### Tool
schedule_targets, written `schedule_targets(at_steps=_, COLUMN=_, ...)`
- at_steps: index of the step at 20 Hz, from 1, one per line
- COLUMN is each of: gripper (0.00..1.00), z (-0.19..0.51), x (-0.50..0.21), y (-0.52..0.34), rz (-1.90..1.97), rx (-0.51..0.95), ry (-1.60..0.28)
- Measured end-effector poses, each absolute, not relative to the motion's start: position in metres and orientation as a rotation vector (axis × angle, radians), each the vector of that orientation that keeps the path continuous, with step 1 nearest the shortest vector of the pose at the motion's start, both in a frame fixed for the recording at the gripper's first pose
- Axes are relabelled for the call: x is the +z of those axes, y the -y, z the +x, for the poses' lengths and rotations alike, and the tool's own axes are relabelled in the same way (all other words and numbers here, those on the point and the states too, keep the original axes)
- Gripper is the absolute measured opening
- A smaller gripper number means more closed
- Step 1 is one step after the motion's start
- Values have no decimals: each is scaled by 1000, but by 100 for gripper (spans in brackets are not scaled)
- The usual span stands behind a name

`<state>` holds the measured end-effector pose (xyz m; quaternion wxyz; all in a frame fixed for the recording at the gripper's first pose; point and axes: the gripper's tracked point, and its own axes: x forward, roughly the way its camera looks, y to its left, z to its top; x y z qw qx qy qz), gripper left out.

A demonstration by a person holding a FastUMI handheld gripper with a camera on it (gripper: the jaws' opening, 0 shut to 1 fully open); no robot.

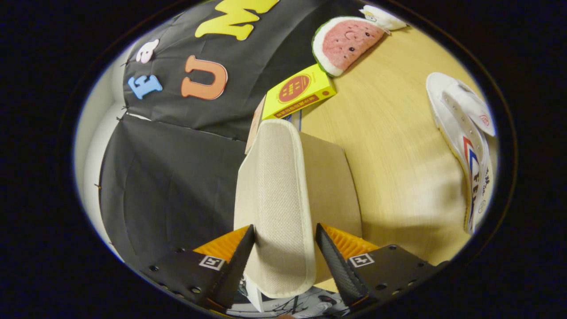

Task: Open the storage box then place both shoes into the box .Put the left shoe in first, then the right shoe, with the right side of both shoes facing outward in a uniform manner.

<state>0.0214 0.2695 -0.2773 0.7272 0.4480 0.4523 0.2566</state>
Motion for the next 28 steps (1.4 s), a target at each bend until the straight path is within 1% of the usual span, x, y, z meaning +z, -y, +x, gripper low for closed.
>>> schedule_targets(at_steps=1, gripper=82, z=21, x=-277, y=-268, rz=991, rx=559, ry=-1000)
schedule_targets(at_steps=4, gripper=57, z=18, x=-263, y=-259, rz=1021, rx=548, ry=-1011)
schedule_targets(at_steps=6, gripper=40, z=18, x=-263, y=-258, rz=976, rx=552, ry=-1014)
schedule_targets(at_steps=7, gripper=32, z=24, x=-264, y=-248, rz=978, rx=508, ry=-983)
schedule_targets(at_steps=8, gripper=23, z=22, x=-257, y=-240, rz=972, rx=488, ry=-996)
schedule_targets(at_steps=9, gripper=15, z=16, x=-252, y=-245, rz=976, rx=501, ry=-1001)
schedule_targets(at_steps=10, gripper=13, z=12, x=-242, y=-240, rz=994, rx=508, ry=-998)
schedule_targets(at_steps=11, gripper=0, z=16, x=-246, y=-246, rz=974, rx=504, ry=-1001)
schedule_targets(at_steps=15, gripper=0, z=9, x=-222, y=-255, rz=903, rx=513, ry=-979)
schedule_targets(at_steps=21, gripper=0, z=1, x=-150, y=-284, rz=755, rx=587, ry=-905)
schedule_targets(at_steps=28, gripper=0, z=-3, x=-78, y=-382, rz=546, rx=717, ry=-799)
